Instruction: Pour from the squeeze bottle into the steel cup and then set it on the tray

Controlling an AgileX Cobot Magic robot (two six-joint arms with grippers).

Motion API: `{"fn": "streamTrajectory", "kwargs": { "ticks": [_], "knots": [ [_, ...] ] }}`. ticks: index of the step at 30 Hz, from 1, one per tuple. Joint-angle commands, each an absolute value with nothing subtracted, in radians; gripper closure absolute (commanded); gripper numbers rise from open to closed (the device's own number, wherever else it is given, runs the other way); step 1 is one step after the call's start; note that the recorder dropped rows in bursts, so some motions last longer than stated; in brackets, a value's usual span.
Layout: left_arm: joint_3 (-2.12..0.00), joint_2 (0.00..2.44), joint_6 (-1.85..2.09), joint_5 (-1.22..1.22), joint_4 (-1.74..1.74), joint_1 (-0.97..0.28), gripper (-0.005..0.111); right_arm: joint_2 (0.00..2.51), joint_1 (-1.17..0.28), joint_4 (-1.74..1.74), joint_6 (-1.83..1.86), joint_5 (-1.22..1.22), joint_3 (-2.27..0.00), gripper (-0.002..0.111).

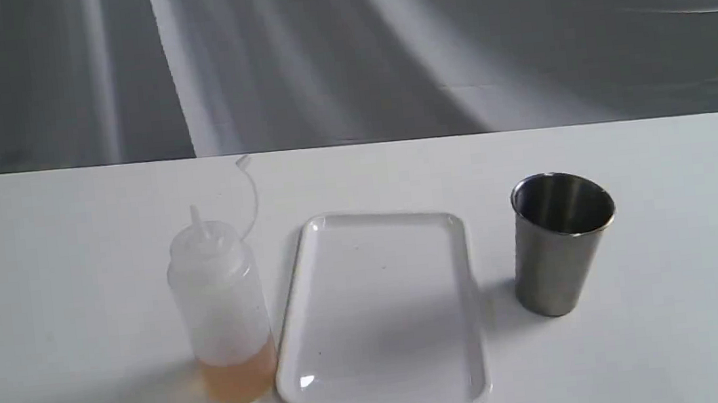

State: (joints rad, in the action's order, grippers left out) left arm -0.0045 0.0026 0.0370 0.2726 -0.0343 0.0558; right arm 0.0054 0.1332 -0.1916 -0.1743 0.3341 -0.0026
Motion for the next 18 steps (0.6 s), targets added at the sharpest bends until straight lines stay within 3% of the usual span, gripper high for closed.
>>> {"fn": "streamTrajectory", "kwargs": {
  "ticks": [1,14,18],
  "knots": [
    [0.0,0.0,0.036,0.266,-0.034,0.054,0.098,0.0,0.14,-0.157,-0.185,0.238,0.0,0.108],
    [0.0,0.0,0.034,0.266,-0.034,0.054,0.098,0.0,0.14,0.339,-0.203,-0.147,0.0,0.108],
    [0.0,0.0,0.034,0.266,-0.034,0.054,0.098,0.0,0.14,0.546,-0.376,-0.2,0.0,0.108]
  ]
}}
